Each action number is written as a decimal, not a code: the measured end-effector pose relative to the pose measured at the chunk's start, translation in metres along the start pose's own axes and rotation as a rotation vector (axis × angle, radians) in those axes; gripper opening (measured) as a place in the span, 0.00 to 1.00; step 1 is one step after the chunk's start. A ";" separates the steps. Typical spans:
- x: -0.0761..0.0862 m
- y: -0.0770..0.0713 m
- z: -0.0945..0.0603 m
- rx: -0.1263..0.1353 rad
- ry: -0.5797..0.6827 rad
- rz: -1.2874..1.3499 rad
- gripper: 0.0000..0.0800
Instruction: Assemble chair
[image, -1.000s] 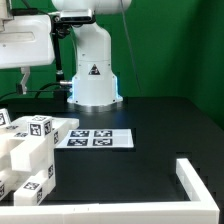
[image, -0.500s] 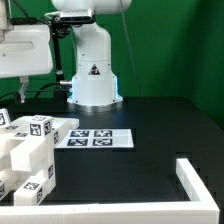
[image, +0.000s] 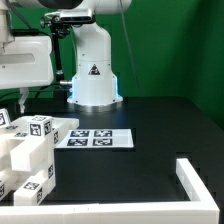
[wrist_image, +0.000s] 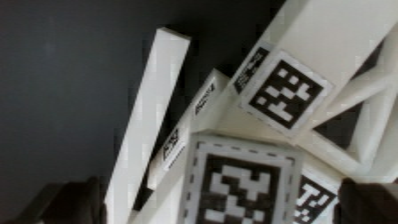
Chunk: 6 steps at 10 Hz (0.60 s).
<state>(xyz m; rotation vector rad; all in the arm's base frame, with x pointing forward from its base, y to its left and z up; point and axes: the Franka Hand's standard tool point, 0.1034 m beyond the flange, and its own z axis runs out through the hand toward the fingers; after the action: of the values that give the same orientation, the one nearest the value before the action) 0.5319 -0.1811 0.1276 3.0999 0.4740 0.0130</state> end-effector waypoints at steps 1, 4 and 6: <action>0.002 -0.003 0.000 0.003 0.000 0.018 0.81; 0.004 -0.007 0.002 0.006 -0.001 0.023 0.81; 0.004 -0.007 0.002 0.006 -0.001 0.023 0.47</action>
Offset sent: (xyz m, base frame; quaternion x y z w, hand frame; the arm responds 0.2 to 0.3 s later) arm 0.0002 0.0032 -0.0009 0.0052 -0.0018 0.0006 1.0000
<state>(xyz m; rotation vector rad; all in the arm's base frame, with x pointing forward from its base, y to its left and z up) 0.5338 -0.1732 0.1255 3.1106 0.4391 0.0108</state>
